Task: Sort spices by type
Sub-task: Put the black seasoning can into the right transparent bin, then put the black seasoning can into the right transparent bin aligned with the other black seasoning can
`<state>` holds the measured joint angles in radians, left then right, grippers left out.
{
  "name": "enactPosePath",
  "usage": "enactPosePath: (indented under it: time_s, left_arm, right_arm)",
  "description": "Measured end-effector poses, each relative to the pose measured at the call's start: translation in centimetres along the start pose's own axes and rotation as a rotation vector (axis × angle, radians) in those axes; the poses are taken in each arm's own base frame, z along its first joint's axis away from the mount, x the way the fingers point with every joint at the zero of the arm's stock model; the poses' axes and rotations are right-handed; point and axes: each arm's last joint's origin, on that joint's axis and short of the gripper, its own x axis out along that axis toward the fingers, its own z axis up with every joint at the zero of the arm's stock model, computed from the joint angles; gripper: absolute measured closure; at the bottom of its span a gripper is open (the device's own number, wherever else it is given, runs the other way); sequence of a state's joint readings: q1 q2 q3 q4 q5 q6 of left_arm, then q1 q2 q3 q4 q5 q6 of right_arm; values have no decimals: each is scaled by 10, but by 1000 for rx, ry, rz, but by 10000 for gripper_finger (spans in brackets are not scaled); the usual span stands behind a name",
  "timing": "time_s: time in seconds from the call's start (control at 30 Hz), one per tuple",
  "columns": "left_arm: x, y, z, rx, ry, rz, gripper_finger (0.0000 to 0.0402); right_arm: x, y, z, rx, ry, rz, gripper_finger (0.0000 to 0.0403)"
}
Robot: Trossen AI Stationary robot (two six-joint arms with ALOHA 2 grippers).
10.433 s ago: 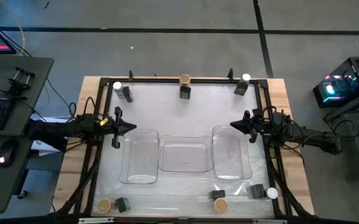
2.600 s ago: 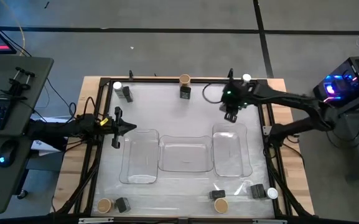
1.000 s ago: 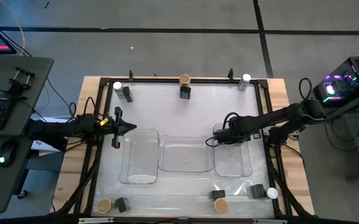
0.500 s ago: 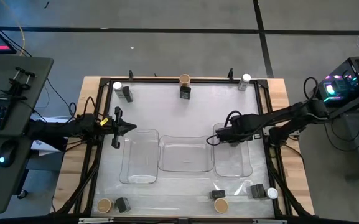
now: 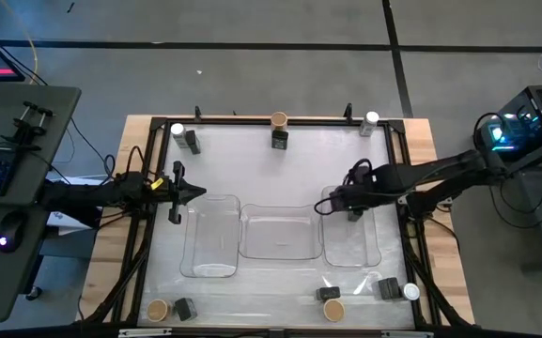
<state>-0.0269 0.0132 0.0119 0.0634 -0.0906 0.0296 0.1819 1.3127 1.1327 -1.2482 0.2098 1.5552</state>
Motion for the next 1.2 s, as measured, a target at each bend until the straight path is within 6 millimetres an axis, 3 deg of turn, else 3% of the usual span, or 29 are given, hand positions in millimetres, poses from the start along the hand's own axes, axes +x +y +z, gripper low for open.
enactPosePath:
  time_s: [0.17,0.23,0.6,0.77,0.97,1.2]
  left_arm:
    - [0,0,0,0,0,0,401]
    - [0,0,0,0,4,0,402]
    - [0,0,-1,2,14,-1,402]
    - [0,0,-1,1,15,-1,401]
    - [0,0,-2,2,16,-1,402]
    - [0,0,-1,1,15,-1,402]
  right_arm:
    - [19,8,3,-113,-3,-11,361]
    - [29,10,4,-146,-5,3,388]
    - [72,-13,2,-280,66,-89,401]
    - [81,-21,-1,-313,83,-128,402]
    - [69,-10,2,-389,62,-73,402]
    - [26,13,14,-488,-7,28,402]
